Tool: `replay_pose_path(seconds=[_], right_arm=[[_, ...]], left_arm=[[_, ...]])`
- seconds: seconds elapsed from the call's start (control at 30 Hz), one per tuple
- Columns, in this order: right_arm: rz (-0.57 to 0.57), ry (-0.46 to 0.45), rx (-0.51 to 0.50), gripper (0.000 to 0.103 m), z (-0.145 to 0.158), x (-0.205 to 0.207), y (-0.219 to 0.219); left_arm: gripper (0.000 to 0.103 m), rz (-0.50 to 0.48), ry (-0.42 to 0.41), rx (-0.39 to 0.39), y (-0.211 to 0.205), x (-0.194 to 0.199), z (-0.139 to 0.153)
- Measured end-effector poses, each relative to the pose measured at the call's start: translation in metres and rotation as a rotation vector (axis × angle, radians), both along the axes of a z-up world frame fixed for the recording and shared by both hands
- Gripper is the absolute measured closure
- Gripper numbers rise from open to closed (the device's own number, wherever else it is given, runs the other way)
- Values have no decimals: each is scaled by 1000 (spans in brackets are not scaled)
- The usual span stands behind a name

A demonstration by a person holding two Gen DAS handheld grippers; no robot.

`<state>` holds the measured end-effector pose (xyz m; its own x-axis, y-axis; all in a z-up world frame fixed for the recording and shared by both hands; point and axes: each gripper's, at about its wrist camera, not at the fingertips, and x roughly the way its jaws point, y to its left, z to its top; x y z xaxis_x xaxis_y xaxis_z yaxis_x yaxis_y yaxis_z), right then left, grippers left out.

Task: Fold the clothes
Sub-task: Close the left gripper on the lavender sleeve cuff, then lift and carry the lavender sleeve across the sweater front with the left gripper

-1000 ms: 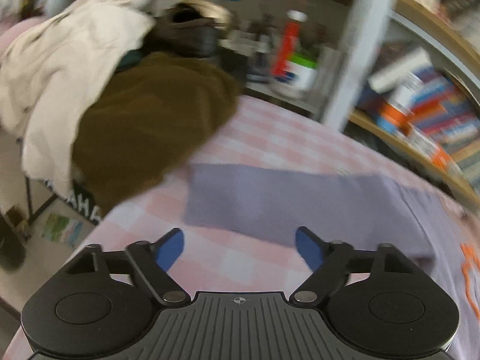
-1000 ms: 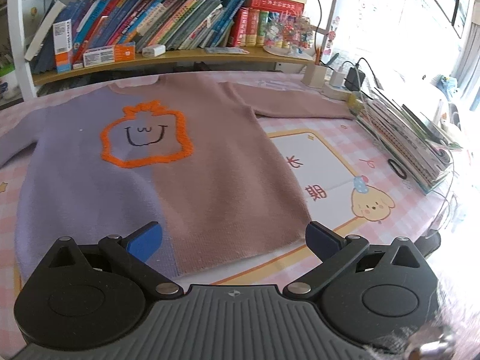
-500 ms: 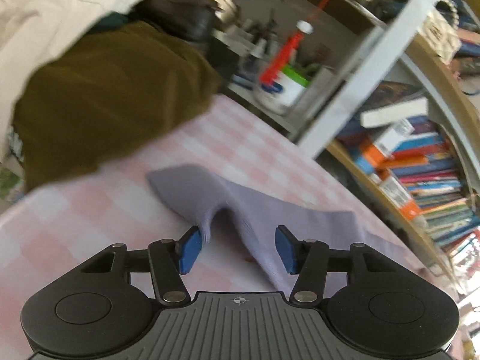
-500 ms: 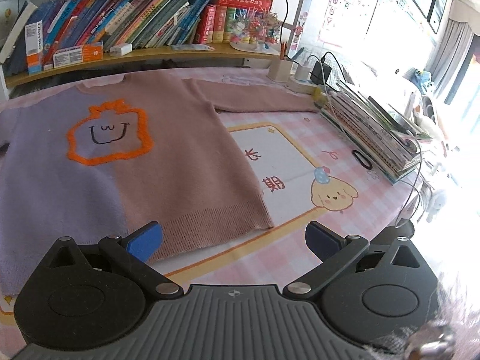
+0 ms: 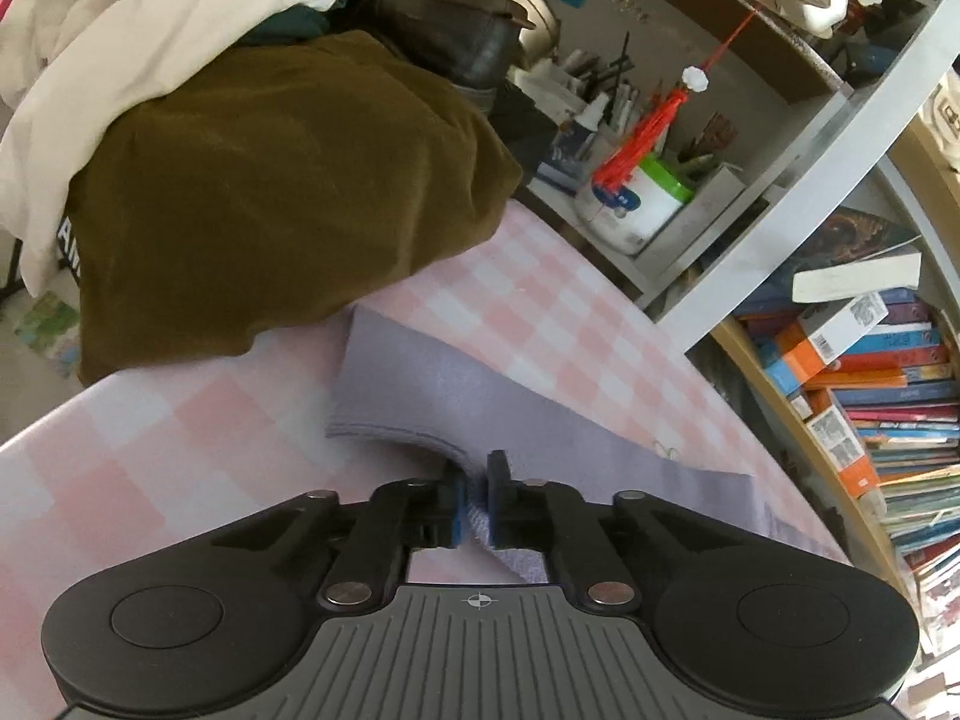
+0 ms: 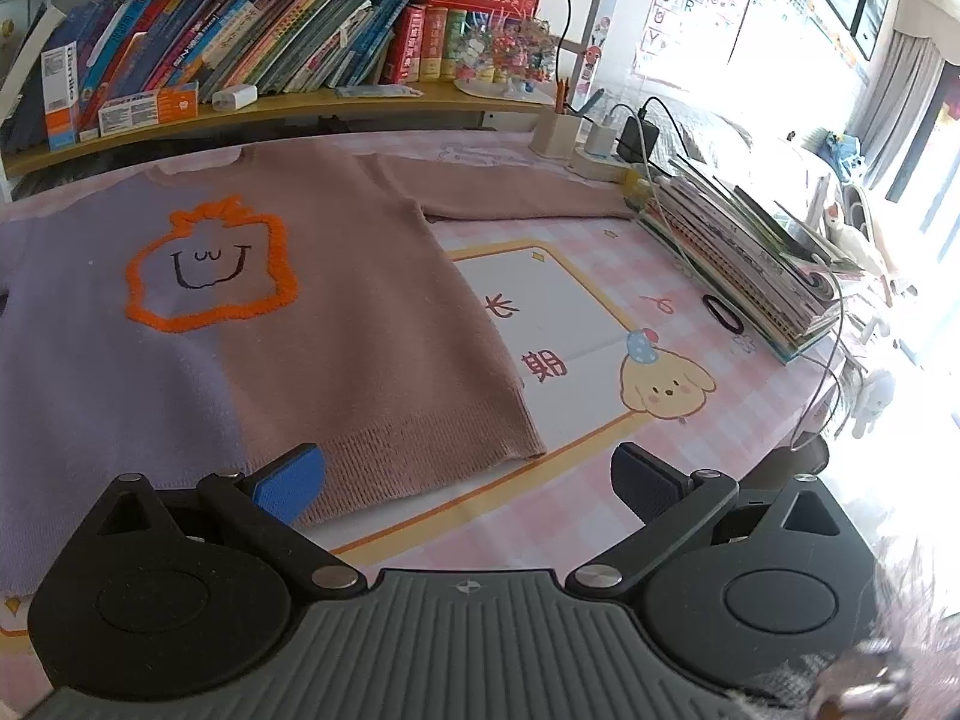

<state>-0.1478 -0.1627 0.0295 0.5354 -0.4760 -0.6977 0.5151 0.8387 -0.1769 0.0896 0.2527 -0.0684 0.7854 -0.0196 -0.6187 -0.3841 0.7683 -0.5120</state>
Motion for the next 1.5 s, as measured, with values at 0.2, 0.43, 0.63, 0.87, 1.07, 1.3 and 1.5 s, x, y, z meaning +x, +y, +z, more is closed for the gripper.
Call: replay_pose_path(seconds=[0.2,0.43,0.63,0.87,1.07,1.3,1.5], right_arm=[[24,-16,3,0,0,4,-2],[84,-41,32,0,-3,17,-16],[175,-66,59,0,-5,38,-38],[305,-93,100,0,-1,62,-80],[379,-97,134,0,-2,73,-116],[417,-87,162,0,-7,76,-151],[416,-73,180,0,-14,77,-177]], left_arm=[[100,-30,-51,46,-10,-4,18],[100,-85,-154,111,-37,-15,59],[100,-121,-233,178,-79,-27,97],[100,-164,-275,280,-148,-24,126],[100,-225,-288,321,-214,-11,132],[100,-342,-303,371,-297,6,132],[100,-410,-275,415,-353,26,120]])
